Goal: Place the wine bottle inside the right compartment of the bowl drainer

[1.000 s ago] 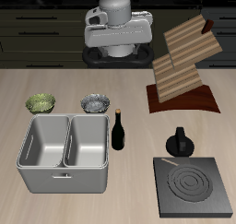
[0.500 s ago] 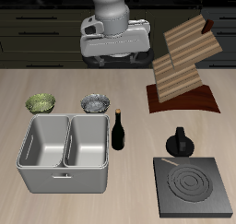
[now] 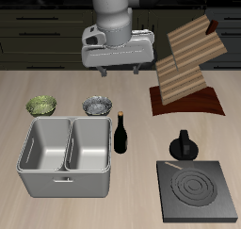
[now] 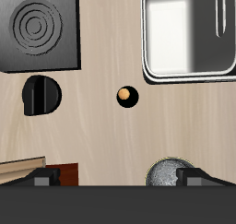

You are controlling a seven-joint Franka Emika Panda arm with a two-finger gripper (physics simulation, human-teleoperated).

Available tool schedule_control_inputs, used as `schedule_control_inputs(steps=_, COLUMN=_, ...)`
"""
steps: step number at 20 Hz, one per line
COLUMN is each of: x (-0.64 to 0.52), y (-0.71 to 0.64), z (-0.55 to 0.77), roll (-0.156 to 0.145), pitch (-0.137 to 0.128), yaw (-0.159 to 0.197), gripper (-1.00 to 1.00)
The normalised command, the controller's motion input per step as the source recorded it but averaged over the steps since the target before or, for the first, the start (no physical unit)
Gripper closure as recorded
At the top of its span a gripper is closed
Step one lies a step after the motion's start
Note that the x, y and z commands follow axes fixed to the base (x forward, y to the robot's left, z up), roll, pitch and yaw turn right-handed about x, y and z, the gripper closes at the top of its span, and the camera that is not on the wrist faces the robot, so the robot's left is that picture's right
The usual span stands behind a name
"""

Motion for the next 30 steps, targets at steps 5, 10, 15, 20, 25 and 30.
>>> schedule_control_inputs(steps=5, x=0.21, y=-0.03, z=-0.05, roll=-0.020, pitch=0.011, yaw=0.001, gripper=-1.00)
schedule_control_inputs(steps=10, x=0.22, y=-0.08, z=0.06, roll=-0.038, pitch=-0.016, yaw=0.013, gripper=-1.00)
schedule_control_inputs(steps=15, x=0.10, y=0.00, z=0.03, roll=-0.013, pitch=-0.013, yaw=0.008, gripper=-1.00)
schedule_control_inputs(steps=20, x=0.02, y=0.07, z=-0.01, roll=0.012, pitch=-0.011, yaw=0.009, gripper=-1.00)
schedule_control_inputs(steps=25, x=0.08, y=0.02, z=-0.17, roll=-0.003, pitch=0.010, yaw=0.019, gripper=-1.00)
schedule_control_inputs(steps=30, x=0.13, y=-0.07, z=-0.25, roll=-0.030, pitch=0.017, yaw=0.002, gripper=-1.00)
